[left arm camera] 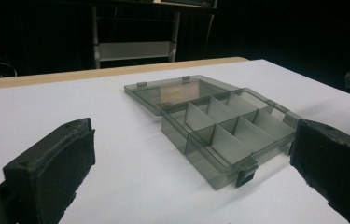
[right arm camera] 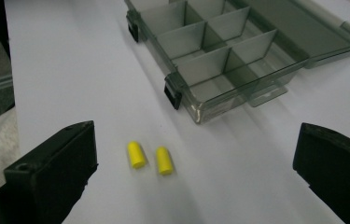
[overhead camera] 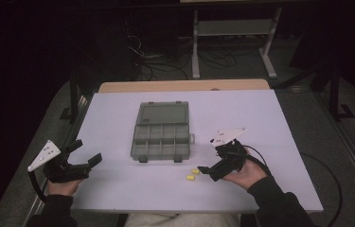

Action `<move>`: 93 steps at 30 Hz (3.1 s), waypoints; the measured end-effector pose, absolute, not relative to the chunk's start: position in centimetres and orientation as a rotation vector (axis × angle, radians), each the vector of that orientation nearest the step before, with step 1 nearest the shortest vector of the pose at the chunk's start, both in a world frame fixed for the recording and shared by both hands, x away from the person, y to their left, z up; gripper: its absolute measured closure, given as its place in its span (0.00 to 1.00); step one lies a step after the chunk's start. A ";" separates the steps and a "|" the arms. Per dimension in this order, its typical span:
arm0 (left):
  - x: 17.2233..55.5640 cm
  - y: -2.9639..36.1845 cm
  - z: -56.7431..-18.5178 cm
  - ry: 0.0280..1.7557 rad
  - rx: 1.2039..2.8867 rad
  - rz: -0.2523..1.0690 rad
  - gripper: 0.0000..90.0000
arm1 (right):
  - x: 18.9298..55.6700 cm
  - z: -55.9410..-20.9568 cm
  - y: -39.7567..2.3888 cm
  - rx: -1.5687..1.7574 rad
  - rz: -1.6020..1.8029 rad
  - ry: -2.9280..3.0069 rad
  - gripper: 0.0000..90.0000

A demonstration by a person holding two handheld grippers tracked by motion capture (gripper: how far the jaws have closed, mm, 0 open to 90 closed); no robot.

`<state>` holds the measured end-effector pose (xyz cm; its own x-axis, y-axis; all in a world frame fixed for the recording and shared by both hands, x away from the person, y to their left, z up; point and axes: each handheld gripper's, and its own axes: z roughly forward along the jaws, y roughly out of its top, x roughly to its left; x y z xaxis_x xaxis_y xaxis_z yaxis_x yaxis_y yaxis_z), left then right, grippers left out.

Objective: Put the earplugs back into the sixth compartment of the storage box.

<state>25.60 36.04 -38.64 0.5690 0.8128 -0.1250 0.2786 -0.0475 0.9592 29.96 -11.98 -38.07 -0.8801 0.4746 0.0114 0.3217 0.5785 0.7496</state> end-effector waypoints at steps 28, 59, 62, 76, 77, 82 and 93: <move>25.6 36.0 -38.6 0.932 1.621 0.555 0.00 | 32.6 -42.2 -8.8 0.611 0.918 2.868 0.17; 25.4 36.1 -38.6 0.934 1.619 0.561 0.00 | 32.9 -43.1 -7.8 0.496 0.855 3.008 0.87; 25.4 36.1 -38.6 0.936 1.617 0.561 0.00 | 32.9 -43.0 -7.8 0.495 0.859 3.013 0.88; 25.4 36.0 -38.7 0.936 1.618 0.559 0.00 | 32.8 -40.6 -8.3 0.489 0.928 2.999 0.88; 25.4 36.0 -38.7 0.936 1.618 0.559 0.00 | 32.8 -40.4 -8.3 0.484 0.932 2.995 0.88; 25.4 36.0 -38.7 0.936 1.618 0.560 0.00 | 33.1 -39.0 -8.1 0.473 0.944 2.977 0.88; 25.5 36.0 -38.7 0.935 1.618 0.557 0.00 | 34.1 -35.9 -6.7 0.420 0.944 2.952 0.88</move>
<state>25.48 36.05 -38.71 0.5730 0.8106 -0.1210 0.2799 -0.0548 0.9585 34.14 -6.70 -35.95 -0.9639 0.2576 0.0680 0.2492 0.7819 0.5714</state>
